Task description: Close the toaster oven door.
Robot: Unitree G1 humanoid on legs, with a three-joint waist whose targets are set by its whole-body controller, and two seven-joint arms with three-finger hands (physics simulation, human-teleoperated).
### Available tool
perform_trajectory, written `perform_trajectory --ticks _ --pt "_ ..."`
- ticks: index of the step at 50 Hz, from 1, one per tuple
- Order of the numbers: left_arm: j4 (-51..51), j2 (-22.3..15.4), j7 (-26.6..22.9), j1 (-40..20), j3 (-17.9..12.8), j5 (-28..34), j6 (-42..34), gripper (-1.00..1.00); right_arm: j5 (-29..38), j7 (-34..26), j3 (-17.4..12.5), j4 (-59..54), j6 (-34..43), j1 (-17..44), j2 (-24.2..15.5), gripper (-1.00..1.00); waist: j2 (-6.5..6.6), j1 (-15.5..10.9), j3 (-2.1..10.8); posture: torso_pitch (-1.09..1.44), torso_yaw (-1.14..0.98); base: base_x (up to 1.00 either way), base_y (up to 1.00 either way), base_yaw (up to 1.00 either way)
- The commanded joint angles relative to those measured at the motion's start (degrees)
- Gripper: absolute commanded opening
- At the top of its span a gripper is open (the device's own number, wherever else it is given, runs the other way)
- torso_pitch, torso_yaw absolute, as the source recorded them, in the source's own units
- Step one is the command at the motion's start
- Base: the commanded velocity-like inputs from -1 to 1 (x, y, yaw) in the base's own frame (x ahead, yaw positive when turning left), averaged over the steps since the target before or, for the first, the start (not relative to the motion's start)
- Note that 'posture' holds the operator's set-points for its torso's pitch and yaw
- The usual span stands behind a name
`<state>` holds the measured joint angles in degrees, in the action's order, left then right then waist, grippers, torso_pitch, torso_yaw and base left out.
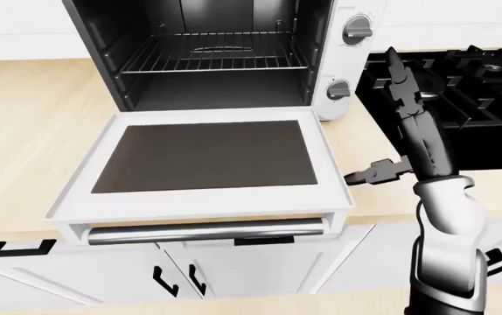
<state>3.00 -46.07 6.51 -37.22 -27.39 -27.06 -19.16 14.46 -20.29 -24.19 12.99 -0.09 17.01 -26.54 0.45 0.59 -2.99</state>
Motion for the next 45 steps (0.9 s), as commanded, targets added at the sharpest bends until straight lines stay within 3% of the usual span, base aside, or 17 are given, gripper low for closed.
perform_trajectory --ticks 1,23,45 --pt "1.45 -1.31 0.00 -1.47 -0.90 0.03 1.49 1.00 -0.43 0.42 -0.63 2.31 -0.80 1.18 -0.63 1.00 0.14 -0.01 1.28 0.00 0.00 0.00 0.00 0.00" --pt "1.37 -1.52 0.27 -1.61 -0.85 -0.03 1.38 1.00 -1.06 -1.66 2.65 6.80 0.58 -1.73 5.11 1.00 0.42 0.19 1.48 0.00 0.00 0.00 0.00 0.00" --pt "1.04 -1.69 0.16 -1.39 -1.10 -0.08 1.75 1.00 -11.12 1.45 5.17 21.05 23.52 1.52 8.88 1.00 1.03 0.72 1.38 0.00 0.00 0.00 0.00 0.00"
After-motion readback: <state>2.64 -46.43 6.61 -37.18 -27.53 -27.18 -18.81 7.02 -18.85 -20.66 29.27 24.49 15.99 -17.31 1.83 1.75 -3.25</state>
